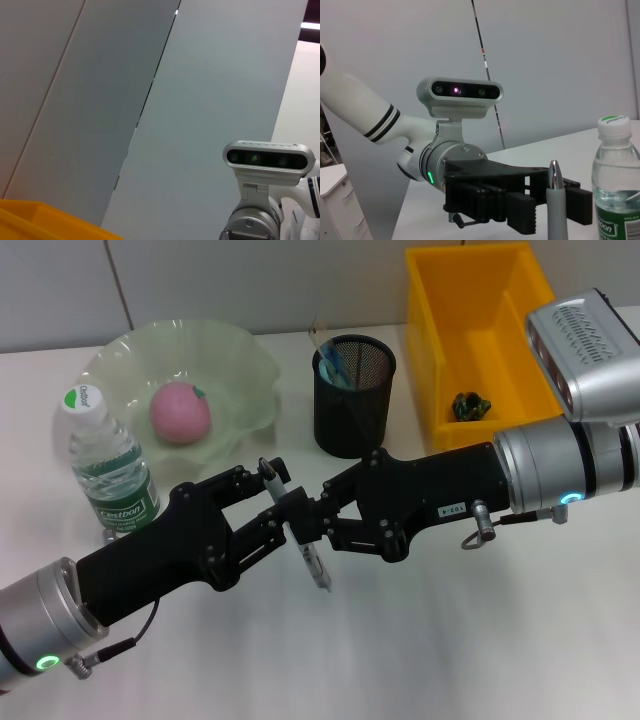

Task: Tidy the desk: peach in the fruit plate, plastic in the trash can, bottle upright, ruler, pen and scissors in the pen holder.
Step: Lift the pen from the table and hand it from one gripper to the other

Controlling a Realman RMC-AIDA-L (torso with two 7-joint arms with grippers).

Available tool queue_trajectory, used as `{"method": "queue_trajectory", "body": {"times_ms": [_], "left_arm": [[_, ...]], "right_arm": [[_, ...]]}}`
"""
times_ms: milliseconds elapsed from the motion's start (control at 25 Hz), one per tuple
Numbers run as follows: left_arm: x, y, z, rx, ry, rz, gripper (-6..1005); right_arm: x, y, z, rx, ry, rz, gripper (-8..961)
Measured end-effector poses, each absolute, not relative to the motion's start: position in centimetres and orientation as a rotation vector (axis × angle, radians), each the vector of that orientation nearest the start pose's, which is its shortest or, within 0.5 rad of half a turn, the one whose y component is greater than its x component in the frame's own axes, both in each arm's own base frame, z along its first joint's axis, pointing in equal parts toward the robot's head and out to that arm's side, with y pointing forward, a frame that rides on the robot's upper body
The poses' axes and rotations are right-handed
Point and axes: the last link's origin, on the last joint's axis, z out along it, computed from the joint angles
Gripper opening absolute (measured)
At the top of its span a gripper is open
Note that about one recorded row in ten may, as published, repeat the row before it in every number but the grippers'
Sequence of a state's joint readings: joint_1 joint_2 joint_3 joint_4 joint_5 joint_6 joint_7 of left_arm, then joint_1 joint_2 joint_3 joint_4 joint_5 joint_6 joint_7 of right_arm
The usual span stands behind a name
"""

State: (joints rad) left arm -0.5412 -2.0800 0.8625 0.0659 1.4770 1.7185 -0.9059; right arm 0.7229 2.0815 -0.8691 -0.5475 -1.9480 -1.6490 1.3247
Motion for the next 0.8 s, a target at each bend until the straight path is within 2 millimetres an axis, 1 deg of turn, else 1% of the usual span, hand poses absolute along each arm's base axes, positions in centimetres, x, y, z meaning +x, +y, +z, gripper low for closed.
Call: {"method": "queue_trajectory", "body": {"times_ms": [400, 560, 800], "left_arm": [[-23.65, 27.33, -5.45, -2.503, -0.571, -1.398, 409], [-23.65, 27.33, -5.45, -2.502, -0.571, -1.399, 340], [-23.65, 27.33, -5.45, -2.502, -0.571, -1.399, 311]], "right_arm": [[18.64, 33.86, -3.64, -3.061, 0.314, 0.791, 123], [18.64, 33.82, -3.7, -3.066, 0.315, 0.787, 123], [18.64, 33.8, -3.7, -3.067, 0.315, 0.786, 124]]}}
